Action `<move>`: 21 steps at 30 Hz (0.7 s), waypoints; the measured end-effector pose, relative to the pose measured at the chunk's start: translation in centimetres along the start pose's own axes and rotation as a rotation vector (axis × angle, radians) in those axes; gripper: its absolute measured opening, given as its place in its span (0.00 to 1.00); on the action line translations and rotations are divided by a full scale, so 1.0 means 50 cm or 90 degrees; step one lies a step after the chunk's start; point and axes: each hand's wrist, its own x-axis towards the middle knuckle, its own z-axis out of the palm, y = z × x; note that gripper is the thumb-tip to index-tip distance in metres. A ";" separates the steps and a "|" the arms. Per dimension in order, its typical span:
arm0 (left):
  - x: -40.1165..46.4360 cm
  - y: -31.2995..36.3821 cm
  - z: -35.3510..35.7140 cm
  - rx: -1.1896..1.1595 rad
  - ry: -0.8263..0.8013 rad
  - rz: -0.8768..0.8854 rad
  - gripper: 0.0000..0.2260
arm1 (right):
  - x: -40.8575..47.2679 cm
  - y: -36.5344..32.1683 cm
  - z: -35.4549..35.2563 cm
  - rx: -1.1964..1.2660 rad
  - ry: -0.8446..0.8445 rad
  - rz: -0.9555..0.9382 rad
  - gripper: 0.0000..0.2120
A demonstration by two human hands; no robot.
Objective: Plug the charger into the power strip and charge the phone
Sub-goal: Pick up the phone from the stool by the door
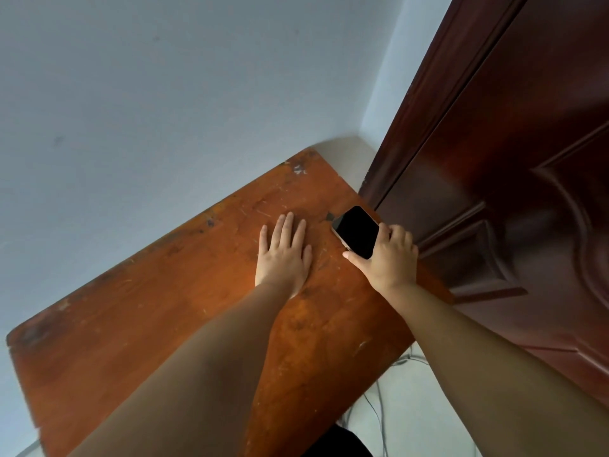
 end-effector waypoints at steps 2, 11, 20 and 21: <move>0.000 0.000 0.002 0.006 -0.012 -0.005 0.26 | 0.005 0.004 -0.004 0.014 0.001 -0.014 0.39; -0.003 -0.018 -0.049 0.010 -0.055 -0.013 0.26 | 0.021 -0.010 -0.095 0.080 0.060 -0.097 0.36; -0.172 -0.113 -0.219 -0.058 0.078 -0.168 0.21 | -0.057 -0.137 -0.218 0.085 0.075 -0.293 0.39; -0.205 -0.127 -0.234 -0.057 0.090 -0.184 0.21 | -0.073 -0.156 -0.226 0.092 0.075 -0.322 0.39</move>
